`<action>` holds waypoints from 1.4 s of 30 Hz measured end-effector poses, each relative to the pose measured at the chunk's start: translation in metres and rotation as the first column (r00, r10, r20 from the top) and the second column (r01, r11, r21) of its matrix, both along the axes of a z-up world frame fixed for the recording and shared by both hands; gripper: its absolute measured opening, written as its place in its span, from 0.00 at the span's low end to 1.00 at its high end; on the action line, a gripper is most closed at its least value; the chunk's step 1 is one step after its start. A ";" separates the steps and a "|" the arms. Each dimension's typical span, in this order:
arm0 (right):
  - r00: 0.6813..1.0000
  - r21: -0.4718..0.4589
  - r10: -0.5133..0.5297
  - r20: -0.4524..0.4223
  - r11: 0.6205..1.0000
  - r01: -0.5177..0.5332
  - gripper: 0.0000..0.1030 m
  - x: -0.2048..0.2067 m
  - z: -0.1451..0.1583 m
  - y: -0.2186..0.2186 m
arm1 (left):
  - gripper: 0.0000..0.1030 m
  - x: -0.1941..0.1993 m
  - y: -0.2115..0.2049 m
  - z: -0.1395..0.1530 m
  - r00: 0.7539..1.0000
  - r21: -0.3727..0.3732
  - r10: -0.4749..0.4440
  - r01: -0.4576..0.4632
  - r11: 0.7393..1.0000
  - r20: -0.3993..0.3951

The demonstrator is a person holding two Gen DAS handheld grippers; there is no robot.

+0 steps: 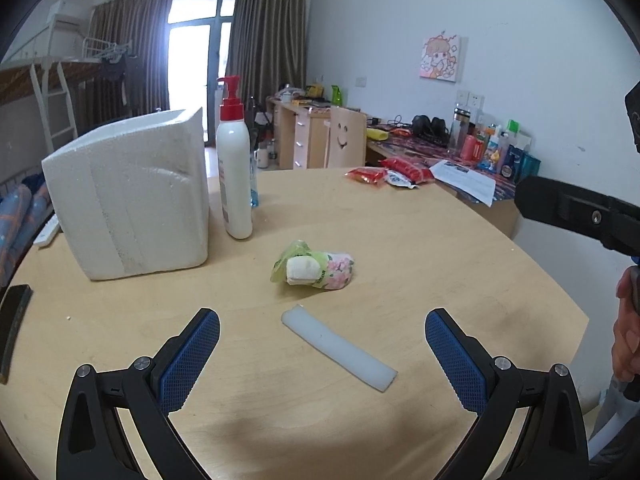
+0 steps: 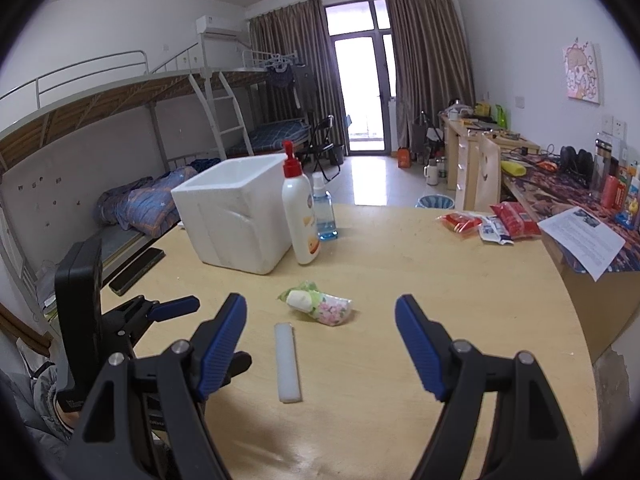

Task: Organize soft objects
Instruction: 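Move the left gripper down toward the white plastic strip on the table, then close the left gripper on the white plastic strip and lift it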

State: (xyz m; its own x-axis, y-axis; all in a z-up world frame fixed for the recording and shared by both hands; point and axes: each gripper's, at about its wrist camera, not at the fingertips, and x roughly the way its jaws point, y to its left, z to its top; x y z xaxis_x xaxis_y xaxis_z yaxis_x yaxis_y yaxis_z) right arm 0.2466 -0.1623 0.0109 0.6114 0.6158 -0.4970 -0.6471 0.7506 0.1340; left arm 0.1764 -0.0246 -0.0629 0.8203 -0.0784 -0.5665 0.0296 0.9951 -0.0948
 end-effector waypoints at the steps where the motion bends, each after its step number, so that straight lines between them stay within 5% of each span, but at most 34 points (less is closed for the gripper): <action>1: 1.000 -0.005 0.001 -0.006 1.000 -0.001 0.78 0.003 -0.002 0.000 | 1.00 0.002 -0.001 -0.001 1.000 0.005 0.004 -0.004 1.000 -0.002; 21: 0.994 -0.120 0.035 -0.100 0.992 -0.047 0.78 0.052 -0.042 0.013 | 0.94 0.048 0.000 -0.044 0.979 -0.015 0.113 -0.117 0.993 -0.167; 29: 0.988 -0.160 0.070 -0.139 0.983 -0.093 0.78 0.069 -0.054 0.021 | 0.76 0.061 -0.007 -0.062 0.953 -0.035 0.166 -0.181 0.983 -0.254; 37: 0.982 -0.176 0.106 -0.154 0.975 -0.133 0.78 0.081 -0.059 0.022 | 0.65 0.066 -0.019 -0.063 0.936 0.022 0.248 -0.251 0.968 -0.249; 42: 0.979 -0.172 0.131 -0.154 0.972 -0.157 0.78 0.085 -0.059 0.026 | 0.54 0.064 -0.017 -0.061 0.908 -0.005 0.327 -0.340 0.940 -0.261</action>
State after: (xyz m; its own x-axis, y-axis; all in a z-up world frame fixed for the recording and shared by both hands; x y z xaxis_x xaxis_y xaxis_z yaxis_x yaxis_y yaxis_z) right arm 0.3313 -0.1360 -0.0477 0.4386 0.5830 -0.6839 -0.7344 0.6711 0.1011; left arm 0.2405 -0.0415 -0.1241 0.6335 0.1415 -0.7607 -0.3343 0.9367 -0.1042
